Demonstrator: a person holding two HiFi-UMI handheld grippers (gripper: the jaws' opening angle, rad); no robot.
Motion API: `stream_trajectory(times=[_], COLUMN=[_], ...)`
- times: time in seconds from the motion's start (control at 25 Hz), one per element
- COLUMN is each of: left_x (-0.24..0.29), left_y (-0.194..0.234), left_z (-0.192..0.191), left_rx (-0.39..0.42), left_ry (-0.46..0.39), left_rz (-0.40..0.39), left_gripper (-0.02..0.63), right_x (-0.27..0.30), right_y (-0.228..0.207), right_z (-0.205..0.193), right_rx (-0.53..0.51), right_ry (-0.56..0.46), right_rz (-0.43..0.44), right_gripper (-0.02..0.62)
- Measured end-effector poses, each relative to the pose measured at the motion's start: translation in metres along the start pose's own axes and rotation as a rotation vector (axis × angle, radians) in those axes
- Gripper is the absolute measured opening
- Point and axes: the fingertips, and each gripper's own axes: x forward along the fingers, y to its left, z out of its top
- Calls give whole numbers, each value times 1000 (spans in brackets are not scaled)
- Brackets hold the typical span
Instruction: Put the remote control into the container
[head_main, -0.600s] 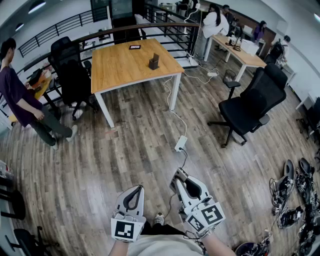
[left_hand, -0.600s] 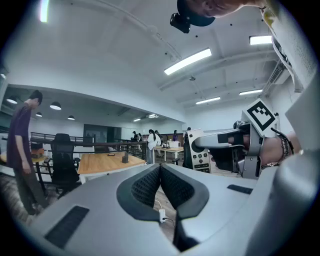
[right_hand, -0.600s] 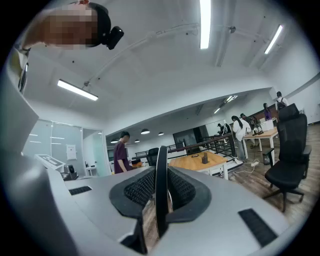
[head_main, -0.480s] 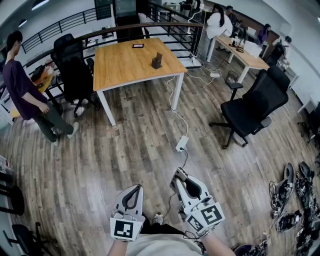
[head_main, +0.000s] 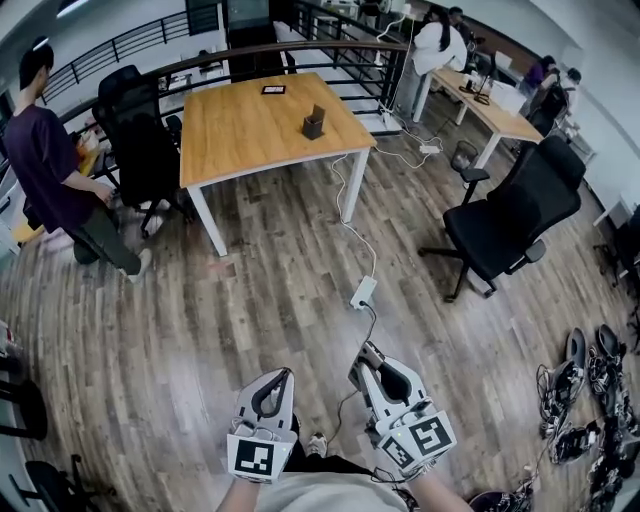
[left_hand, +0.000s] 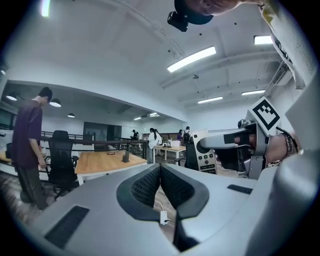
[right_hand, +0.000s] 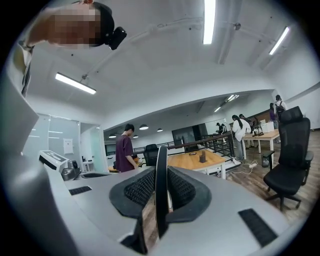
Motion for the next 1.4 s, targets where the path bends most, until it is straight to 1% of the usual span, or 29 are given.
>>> stream_trajectory(times=[0.12,0.48,0.68,0.8,0.96,1.08,1.2,1.32,1.4], left_x=[31,108,140,151,161,164,165,169,174], left_y=[25,130,180,204,233,247,255,260,265], left_z=[5,19,32,38,45,43,43,42,39], left_rx=[-6,-13,-5,10,-4,-22,-45,-33,-39], left_ry=[-10,-6,-23,-31,-50,-43,-50,-52,-40], left_rz=[-20,-63,-97,-109,-80,-67,-69,-70,-58], left_gripper=[12,12,12,12,12,12,12,12,12], right_x=[34,152,213,238,263,277,285,292,298], right_y=[-11,-21,-18,-12,-11,-10,-7,-13,-20], right_z=[5,28,46,54,57,60,63,63,63], right_rx=[-8,-19,-37,-46,-61,-59,-73,-69,-60], right_ry=[9,16,-3,-16,-15,-15,-13,-10,-7], right_rz=[-17,-63,-87,-95,-111,-112,-105,-107,-107], right_gripper=[83,83,83,83,83,83,83,83,83])
